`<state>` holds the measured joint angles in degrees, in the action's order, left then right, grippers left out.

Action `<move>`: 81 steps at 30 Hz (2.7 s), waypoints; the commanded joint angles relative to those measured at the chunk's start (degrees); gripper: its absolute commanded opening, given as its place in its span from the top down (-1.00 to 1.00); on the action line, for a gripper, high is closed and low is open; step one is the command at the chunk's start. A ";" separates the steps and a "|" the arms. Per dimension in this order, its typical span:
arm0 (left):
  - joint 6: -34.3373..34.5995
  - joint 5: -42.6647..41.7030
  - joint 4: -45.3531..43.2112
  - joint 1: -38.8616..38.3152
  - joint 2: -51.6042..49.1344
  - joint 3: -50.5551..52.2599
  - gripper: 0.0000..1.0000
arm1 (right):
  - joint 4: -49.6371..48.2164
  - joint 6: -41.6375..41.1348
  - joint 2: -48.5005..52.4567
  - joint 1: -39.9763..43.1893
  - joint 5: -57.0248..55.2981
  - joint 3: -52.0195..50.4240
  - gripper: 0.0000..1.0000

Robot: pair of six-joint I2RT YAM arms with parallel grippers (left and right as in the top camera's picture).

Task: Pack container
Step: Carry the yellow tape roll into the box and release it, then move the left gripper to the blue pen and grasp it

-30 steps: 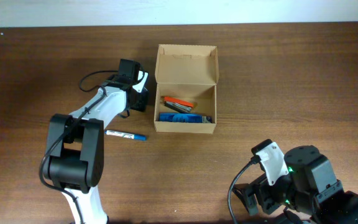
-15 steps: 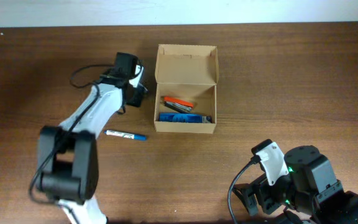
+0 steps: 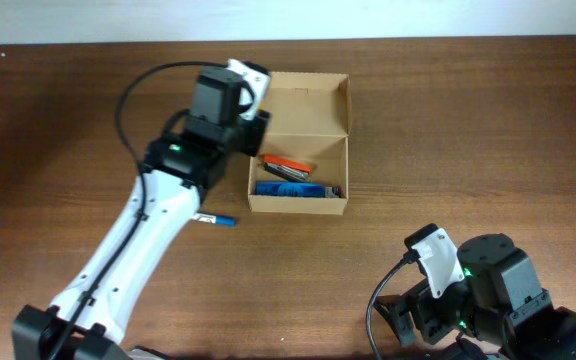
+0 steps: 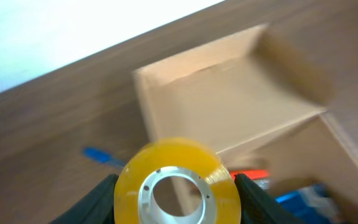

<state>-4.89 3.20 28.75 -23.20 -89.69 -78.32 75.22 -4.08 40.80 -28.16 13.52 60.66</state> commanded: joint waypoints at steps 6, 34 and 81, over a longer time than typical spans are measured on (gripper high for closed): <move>0.50 -6.29 -7.96 -8.87 -9.53 -0.59 0.25 | -0.11 -0.04 -0.22 -0.28 -0.09 0.74 -0.98; 0.50 -5.40 -12.79 -13.51 -20.13 -0.59 -0.21 | -0.11 -0.02 -0.22 -0.28 -0.09 0.74 -0.98; 32.35 4.26 0.48 12.13 -11.37 -0.59 -1.00 | -0.11 -0.02 -0.22 -0.28 -0.09 0.74 -0.98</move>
<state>20.18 7.64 29.30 -11.49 -99.83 -78.63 75.22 -4.12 40.80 -28.16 13.52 60.66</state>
